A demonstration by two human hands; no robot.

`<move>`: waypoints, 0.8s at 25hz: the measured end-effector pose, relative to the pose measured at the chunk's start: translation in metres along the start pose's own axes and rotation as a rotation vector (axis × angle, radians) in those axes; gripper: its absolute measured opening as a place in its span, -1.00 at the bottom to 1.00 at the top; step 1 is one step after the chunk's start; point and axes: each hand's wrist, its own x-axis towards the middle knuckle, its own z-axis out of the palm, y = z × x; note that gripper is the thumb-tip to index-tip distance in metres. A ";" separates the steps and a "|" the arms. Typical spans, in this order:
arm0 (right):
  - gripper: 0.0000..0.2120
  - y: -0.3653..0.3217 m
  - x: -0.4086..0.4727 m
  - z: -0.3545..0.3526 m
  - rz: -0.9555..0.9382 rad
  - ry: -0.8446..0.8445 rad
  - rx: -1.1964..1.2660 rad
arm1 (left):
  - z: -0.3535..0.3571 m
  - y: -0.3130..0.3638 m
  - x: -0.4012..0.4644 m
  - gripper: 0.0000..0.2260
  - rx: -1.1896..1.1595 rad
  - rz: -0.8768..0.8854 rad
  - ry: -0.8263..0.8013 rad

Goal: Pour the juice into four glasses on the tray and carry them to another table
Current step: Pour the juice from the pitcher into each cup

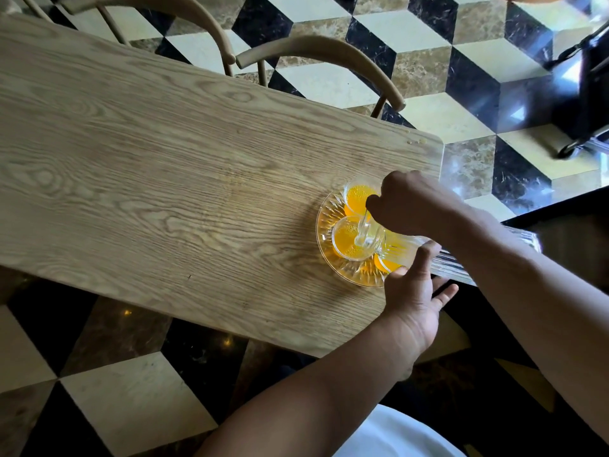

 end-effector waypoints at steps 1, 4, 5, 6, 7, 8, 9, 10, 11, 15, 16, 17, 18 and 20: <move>-0.62 0.005 -0.004 0.000 0.021 0.024 0.035 | -0.003 -0.001 -0.001 -0.43 0.041 0.013 -0.018; -0.56 0.017 -0.019 -0.003 0.090 0.092 0.127 | -0.017 -0.006 -0.003 -0.60 0.176 0.024 -0.028; -0.54 0.018 -0.025 -0.005 0.108 0.094 0.165 | -0.021 -0.007 -0.004 -0.62 0.218 0.026 -0.020; -0.53 0.019 -0.031 -0.007 0.119 0.086 0.212 | -0.024 -0.006 -0.006 -0.63 0.251 0.037 -0.017; -0.53 0.019 -0.038 -0.009 0.125 0.079 0.263 | -0.027 -0.006 -0.008 -0.62 0.275 0.058 -0.021; -0.53 0.019 -0.045 -0.011 0.132 0.080 0.312 | -0.030 -0.004 -0.012 -0.57 0.302 0.088 -0.031; -0.53 0.018 -0.052 -0.013 0.143 0.088 0.362 | -0.033 -0.003 -0.016 -0.50 0.330 0.126 -0.047; -0.54 0.018 -0.059 -0.016 0.158 0.096 0.418 | -0.036 -0.002 -0.020 -0.43 0.368 0.167 -0.061; -0.54 0.018 -0.067 -0.018 0.170 0.099 0.475 | -0.040 -0.001 -0.023 -0.37 0.404 0.203 -0.072; -0.52 0.016 -0.095 -0.027 0.142 0.068 0.678 | -0.061 0.004 -0.037 -0.28 0.562 0.371 0.003; -0.52 0.013 -0.101 -0.028 0.127 0.062 0.745 | -0.068 0.005 -0.040 -0.26 0.597 0.429 0.038; -0.51 0.009 -0.107 -0.029 0.116 0.058 0.817 | -0.074 0.008 -0.044 -0.25 0.624 0.487 0.067; -0.50 0.004 -0.112 -0.029 0.103 0.050 0.896 | -0.080 0.013 -0.049 -0.23 0.649 0.540 0.089; -0.52 -0.008 -0.118 -0.027 0.081 0.040 1.056 | -0.092 0.025 -0.055 -0.12 0.707 0.615 0.116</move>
